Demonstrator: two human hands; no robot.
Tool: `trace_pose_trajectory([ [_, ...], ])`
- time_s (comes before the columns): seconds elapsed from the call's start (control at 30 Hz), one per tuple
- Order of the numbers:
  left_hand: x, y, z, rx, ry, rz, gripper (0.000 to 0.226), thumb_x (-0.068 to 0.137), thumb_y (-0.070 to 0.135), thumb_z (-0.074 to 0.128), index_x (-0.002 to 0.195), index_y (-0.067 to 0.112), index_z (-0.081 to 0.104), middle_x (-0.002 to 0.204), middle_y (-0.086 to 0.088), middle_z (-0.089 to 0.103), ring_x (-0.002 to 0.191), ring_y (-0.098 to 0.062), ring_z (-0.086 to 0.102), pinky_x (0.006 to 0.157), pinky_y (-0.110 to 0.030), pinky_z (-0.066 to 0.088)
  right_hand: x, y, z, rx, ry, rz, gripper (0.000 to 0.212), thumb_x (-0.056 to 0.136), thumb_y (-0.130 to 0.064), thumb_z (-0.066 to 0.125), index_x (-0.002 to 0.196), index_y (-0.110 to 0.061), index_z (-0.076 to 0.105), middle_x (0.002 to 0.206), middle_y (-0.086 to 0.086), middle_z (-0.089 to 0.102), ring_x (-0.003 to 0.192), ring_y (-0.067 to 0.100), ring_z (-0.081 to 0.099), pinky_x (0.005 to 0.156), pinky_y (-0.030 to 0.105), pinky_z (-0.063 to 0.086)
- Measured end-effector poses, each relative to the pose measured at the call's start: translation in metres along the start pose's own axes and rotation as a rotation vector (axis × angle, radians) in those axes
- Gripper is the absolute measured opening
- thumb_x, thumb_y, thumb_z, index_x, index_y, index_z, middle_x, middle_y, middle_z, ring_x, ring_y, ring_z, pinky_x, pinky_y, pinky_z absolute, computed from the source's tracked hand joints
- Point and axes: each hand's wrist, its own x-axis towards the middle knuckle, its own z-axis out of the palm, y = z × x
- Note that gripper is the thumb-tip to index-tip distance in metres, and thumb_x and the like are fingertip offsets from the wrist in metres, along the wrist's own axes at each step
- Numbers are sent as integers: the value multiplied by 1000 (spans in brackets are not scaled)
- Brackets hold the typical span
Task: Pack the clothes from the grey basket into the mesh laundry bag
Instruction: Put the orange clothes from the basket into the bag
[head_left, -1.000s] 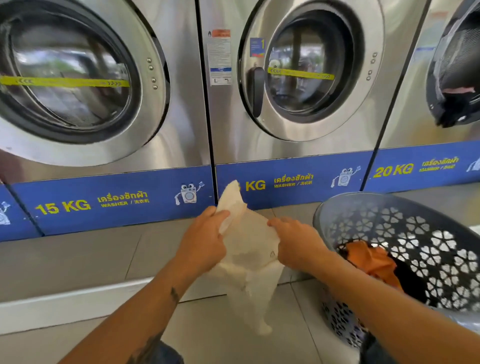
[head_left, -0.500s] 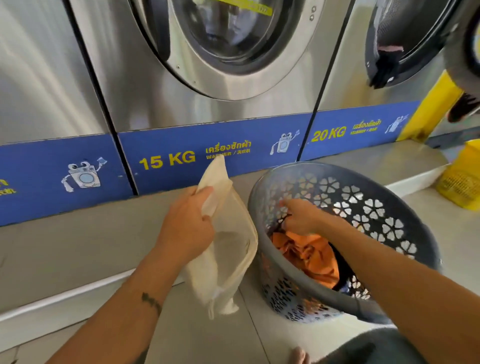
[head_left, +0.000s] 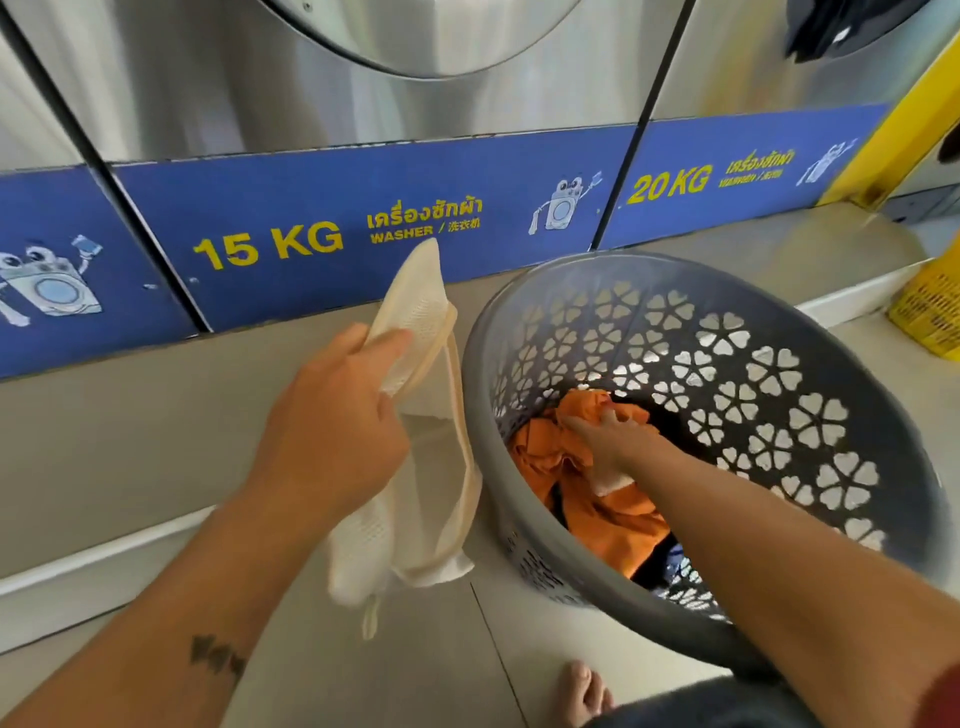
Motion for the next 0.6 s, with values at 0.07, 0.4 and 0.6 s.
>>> trace_pose_trajectory([
  [0.07,3,-4,0,-1,11,-10,58,81,1,50,135,23,53,116,-2,55,100,-33,55,84,-46,48,-1,0,6,-24,-10,-12,102,88,-26,69,159,-40,-2,166,19,15,140,45,39,107,52,45],
  [0.4,3,-6,-18,-41,57,-32,56,80,-1,51,130,21,59,114,-1,57,101,-30,55,83,-44,49,-59,-18,-40,279,282,-158,37,69,-32,52,102,-20,63,99,5,65,94,33,64,72,43,56],
  [0.6,-6,-9,-43,-78,93,-82,56,79,-3,48,123,29,64,105,1,59,93,-27,56,76,-43,50,-119,-47,-89,524,588,-260,19,67,-23,58,85,-25,61,79,-4,65,75,23,62,64,38,56],
])
